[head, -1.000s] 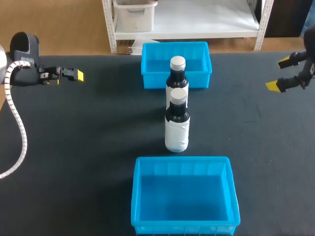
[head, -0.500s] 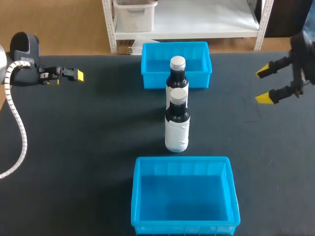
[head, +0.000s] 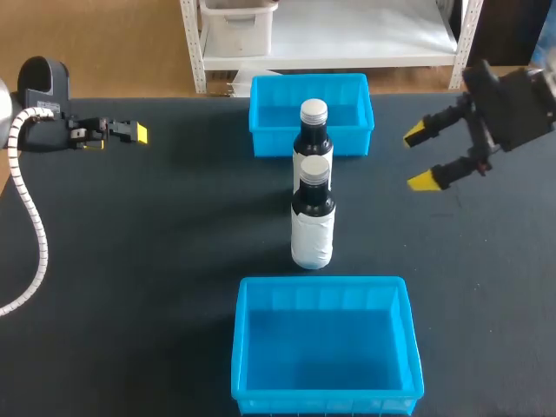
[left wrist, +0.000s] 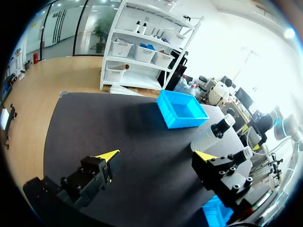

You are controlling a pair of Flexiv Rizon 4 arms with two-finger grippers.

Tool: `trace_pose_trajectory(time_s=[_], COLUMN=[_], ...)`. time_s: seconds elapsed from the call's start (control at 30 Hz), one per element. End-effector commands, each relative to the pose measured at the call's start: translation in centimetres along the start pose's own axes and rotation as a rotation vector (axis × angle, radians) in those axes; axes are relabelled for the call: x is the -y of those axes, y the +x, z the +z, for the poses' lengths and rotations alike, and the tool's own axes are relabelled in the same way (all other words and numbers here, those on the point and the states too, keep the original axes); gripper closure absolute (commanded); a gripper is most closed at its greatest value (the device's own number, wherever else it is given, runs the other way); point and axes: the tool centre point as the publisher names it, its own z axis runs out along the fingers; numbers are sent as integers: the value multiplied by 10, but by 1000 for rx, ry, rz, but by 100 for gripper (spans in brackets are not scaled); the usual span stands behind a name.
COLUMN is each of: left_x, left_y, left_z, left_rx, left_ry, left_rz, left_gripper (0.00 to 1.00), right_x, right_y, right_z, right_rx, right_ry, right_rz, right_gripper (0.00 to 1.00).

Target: Pick up the bottle, and place it in the far bin if it is heavy, or in the near bin if it is light.

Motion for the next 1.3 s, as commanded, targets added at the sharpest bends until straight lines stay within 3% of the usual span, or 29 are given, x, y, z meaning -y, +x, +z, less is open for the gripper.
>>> trace_pose_trajectory(time_s=[0.03, 0.33, 0.97, 1.3], left_x=[0, 0, 0, 0], left_y=[0, 0, 0, 0], left_z=[0, 0, 0, 0], left_rx=[0, 0, 0, 0], left_ry=[0, 0, 0, 0], left_rz=[0, 0, 0, 0], left_gripper=[0, 0, 0, 0], right_x=[-6, -18, -30, -32], right_y=[-10, -29, -45, -52], right_z=[17, 42, 90, 106], right_rx=[2, 13, 23, 42], right_ry=[14, -20, -107, -103], right_rz=[-4, -30, -52, -45], right_gripper=[0, 0, 0, 0])
